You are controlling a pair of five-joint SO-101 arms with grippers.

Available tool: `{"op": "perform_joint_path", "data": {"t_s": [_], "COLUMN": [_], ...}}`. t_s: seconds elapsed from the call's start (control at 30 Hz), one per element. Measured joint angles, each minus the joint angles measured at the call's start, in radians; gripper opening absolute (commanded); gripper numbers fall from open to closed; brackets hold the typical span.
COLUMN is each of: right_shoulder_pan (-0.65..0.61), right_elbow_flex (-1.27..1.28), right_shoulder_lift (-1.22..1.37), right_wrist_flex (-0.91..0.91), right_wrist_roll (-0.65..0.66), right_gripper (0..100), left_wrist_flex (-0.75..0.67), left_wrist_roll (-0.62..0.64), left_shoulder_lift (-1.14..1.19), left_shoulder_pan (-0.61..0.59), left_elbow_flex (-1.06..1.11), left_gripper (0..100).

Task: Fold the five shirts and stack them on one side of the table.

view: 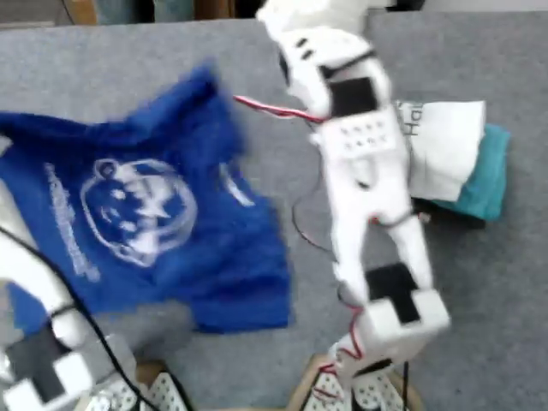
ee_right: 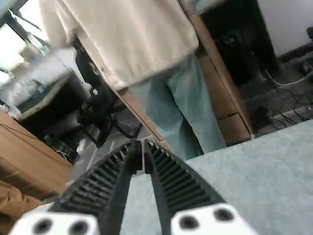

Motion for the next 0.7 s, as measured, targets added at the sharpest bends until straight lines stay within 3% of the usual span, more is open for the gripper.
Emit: {"op": "perform_joint_path", "data": {"t_s": [0.07,0.13,0.4,0.6,0.7], "right_shoulder_pan": [0.0,0.0,-0.025,-0.198,-0.298], "right_elbow_flex": [-0.025,-0.092,-0.448,-0.631,-0.697], "right_shoulder_lift": [0.084,0.169,0.488,0.692,0.786], "right_wrist_flex": [-0.046,-0.025,0.345,0.747,0.891], "right_wrist_roll": [0.0,0.0,0.057,0.163,0.169], "right_gripper": [1.3,1.4,2.9,24.0,27.0], "left_wrist_flex": [-0.176,-0.222,0.008,0.049,0.049], "left_wrist_roll": [0.0,-0.002,-0.005,-0.008,-0.008], "left_shoulder_lift": [0.083,0.161,0.411,0.483,0.483], "left_shoulder_pan": [0.006,0.012,0.023,-0.008,-0.031], "left_elbow_flex": [-0.02,-0.08,-0.245,-0.247,-0.247], "left_gripper": [3,3,3,3,3]}}
